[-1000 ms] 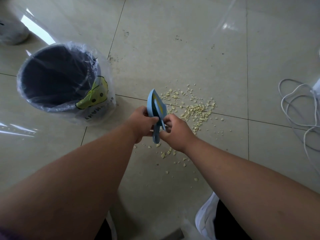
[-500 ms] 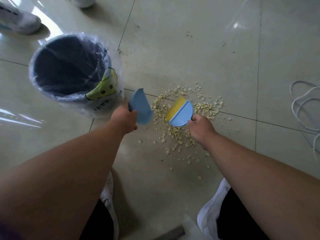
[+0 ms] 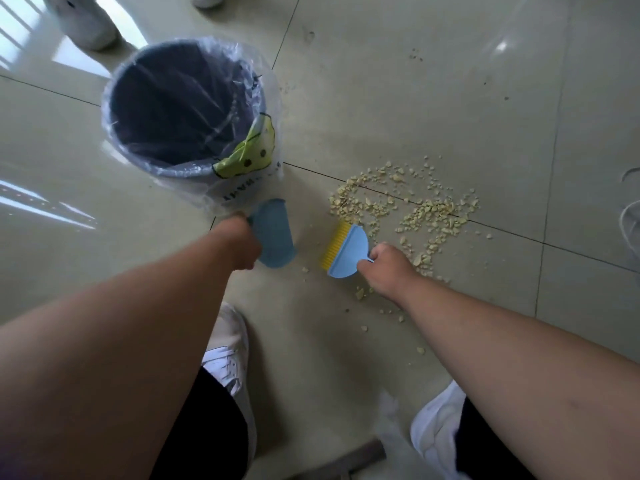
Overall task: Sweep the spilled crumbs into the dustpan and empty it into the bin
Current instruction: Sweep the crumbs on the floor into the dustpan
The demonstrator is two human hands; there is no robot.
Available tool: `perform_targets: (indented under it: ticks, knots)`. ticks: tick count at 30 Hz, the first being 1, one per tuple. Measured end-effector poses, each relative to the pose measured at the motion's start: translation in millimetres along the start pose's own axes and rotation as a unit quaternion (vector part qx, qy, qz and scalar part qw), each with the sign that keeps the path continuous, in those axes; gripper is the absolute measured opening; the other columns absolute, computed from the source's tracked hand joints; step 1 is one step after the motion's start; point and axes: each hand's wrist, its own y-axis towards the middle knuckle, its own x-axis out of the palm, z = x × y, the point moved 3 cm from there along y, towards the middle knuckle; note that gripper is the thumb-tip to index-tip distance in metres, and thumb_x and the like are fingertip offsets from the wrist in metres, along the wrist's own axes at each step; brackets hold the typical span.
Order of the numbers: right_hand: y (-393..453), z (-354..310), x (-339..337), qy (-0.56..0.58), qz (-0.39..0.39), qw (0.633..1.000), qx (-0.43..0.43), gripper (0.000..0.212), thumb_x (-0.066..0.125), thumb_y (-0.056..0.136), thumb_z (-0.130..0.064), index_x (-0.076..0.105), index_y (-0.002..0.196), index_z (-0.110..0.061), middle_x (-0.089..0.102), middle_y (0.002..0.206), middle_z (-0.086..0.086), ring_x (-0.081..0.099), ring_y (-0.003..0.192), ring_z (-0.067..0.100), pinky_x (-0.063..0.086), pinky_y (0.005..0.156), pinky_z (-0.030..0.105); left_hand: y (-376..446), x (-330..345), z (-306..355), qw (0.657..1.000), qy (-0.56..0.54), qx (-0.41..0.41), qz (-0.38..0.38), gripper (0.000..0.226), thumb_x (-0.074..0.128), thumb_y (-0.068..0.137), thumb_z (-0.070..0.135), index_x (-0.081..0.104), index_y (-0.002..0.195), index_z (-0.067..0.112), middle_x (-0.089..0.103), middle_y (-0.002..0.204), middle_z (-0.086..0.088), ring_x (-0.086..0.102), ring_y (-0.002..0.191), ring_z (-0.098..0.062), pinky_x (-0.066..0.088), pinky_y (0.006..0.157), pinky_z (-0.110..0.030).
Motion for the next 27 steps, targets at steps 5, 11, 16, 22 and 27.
perform_targets:
  ticks: [5, 11, 16, 22, 27]
  knots:
    - [5.8, -14.4, 30.8, -0.005, -0.03, 0.999, -0.017, 0.021, 0.068, 0.088, -0.022, 0.072, 0.092, -0.002, 0.066, 0.081, 0.016, 0.06, 0.079, 0.023, 0.046, 0.068, 0.035, 9.0, -14.8, -21.9, 0.995, 0.097, 0.003, 0.034, 0.056, 0.074, 0.088, 0.012, 0.049, 0.136, -0.002, 0.063, 0.13, -0.022, 0.064, 0.118, -0.04, 0.052, 0.094, -0.04]
    - [17.6, -33.5, 59.0, 0.063, -0.072, 0.995, -0.015, 0.019, 0.072, 0.093, -0.028, 0.076, 0.101, -0.01, 0.067, 0.085, 0.004, 0.061, 0.081, 0.019, 0.041, 0.069, 0.024, 23.6, -19.0, -43.3, 0.992, 0.122, -0.029, 0.028, 0.06, 0.071, 0.088, 0.012, 0.042, 0.139, -0.002, 0.056, 0.134, -0.022, 0.06, 0.121, -0.042, 0.049, 0.098, -0.042]
    - [31.2, -33.1, 62.4, 0.098, -0.074, 0.992, 0.014, 0.017, 0.071, 0.095, -0.03, 0.073, 0.101, -0.014, 0.065, 0.082, 0.0, 0.061, 0.079, 0.018, 0.042, 0.063, 0.024, 26.2, -13.1, -40.3, 0.988, 0.146, 0.033, 0.037, 0.048, 0.056, 0.101, 0.013, 0.045, 0.143, -0.006, 0.051, 0.14, -0.021, 0.055, 0.129, -0.037, 0.044, 0.103, -0.036]
    - [43.6, -9.9, 37.6, 0.113, -0.045, 0.992, 0.046, 0.018, 0.072, 0.094, -0.03, 0.074, 0.097, -0.012, 0.066, 0.078, 0.001, 0.062, 0.071, 0.018, 0.039, 0.054, 0.022, 30.8, -3.3, -30.5, 0.991, 0.124, 0.038, 0.023, 0.043, 0.062, 0.094, 0.01, 0.05, 0.133, -0.002, 0.059, 0.129, -0.025, 0.061, 0.115, -0.042, 0.047, 0.089, -0.038]
    - [49.7, 21.4, 2.3, 0.116, -0.006, 0.99, 0.076, 0.018, 0.072, 0.093, -0.029, 0.072, 0.094, -0.011, 0.064, 0.073, 0.003, 0.059, 0.065, 0.018, 0.04, 0.053, 0.024, 28.7, 1.0, -11.2, 0.99, 0.138, 0.031, 0.016, 0.037, 0.06, 0.096, 0.012, 0.054, 0.131, 0.003, 0.06, 0.128, -0.023, 0.059, 0.103, -0.035, 0.047, 0.081, -0.036]
